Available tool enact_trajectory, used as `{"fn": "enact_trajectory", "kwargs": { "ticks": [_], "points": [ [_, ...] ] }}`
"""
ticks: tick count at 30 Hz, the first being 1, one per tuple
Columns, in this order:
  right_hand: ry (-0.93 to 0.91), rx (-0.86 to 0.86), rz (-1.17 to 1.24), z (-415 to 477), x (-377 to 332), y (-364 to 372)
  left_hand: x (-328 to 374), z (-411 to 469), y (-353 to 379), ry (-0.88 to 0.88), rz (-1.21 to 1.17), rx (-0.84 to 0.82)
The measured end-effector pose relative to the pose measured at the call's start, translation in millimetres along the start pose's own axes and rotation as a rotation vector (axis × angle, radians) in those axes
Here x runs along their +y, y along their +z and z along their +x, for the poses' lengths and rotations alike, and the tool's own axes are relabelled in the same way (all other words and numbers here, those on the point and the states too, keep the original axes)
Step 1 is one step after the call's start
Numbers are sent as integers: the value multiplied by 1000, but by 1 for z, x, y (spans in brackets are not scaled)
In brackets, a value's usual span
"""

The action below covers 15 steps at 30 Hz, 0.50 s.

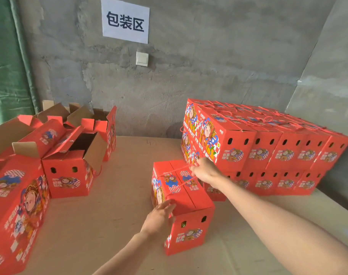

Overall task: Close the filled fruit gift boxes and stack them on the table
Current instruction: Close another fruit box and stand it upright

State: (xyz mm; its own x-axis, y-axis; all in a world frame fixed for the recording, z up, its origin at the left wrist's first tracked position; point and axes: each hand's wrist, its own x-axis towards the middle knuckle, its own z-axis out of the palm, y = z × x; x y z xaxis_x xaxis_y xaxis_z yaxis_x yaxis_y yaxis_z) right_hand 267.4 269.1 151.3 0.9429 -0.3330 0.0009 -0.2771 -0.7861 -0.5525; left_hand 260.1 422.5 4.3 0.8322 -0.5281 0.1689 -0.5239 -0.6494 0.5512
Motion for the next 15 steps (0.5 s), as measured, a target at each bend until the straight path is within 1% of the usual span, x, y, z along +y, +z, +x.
{"fn": "enact_trajectory", "kwargs": {
  "ticks": [2,5,6,7,8,10,11,13,15],
  "points": [
    [-65,12,-250,-20,34,25,-4,2,2,20,11,5],
    [-306,-52,-391,-58,82,71,-8,4,4,34,52,57],
    [-341,-94,-461,-65,92,84,-8,6,4,52,68,75],
    [-351,-121,-541,-68,97,92,-7,6,4,68,95,89],
    [-315,-134,-603,-70,96,97,-5,6,3,83,123,97],
    [-268,-95,-645,-69,85,99,-2,4,2,138,189,137],
    [-305,-72,-671,-65,79,100,-1,6,0,166,205,172],
    [-336,19,-729,-55,78,100,-3,12,4,169,278,147],
    [-336,73,-738,-38,81,102,-7,26,7,117,244,70]
  ]
}}
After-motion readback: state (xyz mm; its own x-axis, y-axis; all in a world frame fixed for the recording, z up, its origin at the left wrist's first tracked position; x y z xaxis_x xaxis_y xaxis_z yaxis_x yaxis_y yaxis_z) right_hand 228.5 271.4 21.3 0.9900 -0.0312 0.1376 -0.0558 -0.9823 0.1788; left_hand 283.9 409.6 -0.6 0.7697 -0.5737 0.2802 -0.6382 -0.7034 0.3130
